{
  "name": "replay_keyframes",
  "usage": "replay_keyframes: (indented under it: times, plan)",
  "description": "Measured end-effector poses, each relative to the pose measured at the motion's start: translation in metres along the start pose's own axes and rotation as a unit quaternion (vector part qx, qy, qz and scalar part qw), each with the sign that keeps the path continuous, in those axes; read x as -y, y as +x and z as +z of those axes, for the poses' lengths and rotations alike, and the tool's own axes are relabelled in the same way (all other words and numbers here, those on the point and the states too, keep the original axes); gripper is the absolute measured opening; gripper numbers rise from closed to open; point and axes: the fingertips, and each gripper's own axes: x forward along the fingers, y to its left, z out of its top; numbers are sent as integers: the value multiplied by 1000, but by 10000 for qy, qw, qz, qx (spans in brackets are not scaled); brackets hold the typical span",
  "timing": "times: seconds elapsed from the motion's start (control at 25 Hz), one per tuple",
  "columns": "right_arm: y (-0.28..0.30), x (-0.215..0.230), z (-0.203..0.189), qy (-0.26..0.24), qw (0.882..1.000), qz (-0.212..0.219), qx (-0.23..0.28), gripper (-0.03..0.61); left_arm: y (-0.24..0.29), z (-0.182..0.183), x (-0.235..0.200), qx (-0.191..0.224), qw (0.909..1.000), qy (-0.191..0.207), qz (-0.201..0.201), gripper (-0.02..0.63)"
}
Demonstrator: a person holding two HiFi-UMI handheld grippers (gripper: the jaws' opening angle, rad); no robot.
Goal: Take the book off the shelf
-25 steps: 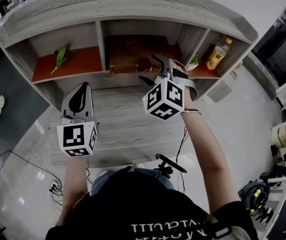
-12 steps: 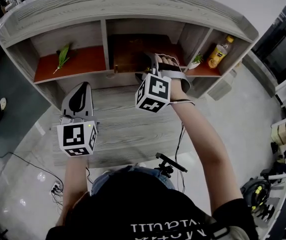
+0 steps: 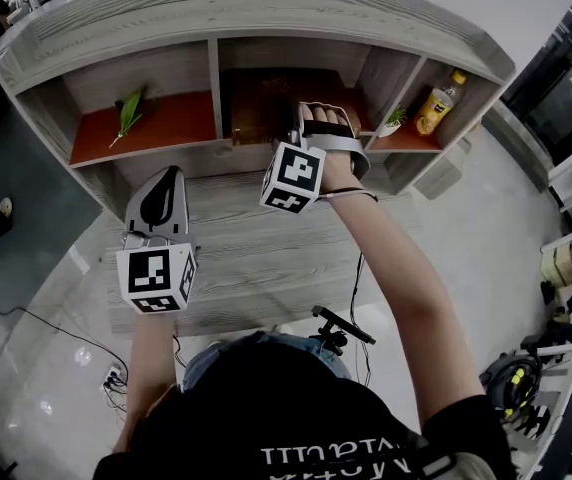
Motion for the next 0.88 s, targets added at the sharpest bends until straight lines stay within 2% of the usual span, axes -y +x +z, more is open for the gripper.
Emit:
replay_keyframes:
  times: [0.36, 0.88]
  plan:
    - [-4, -1, -1, 27, 9993, -359, 26, 347, -5, -6, 4, -108, 9997, 25, -207, 12]
    - [-30, -9, -5, 30, 9981, -608, -49, 324, -5, -6, 25, -77, 9974, 56, -719, 12]
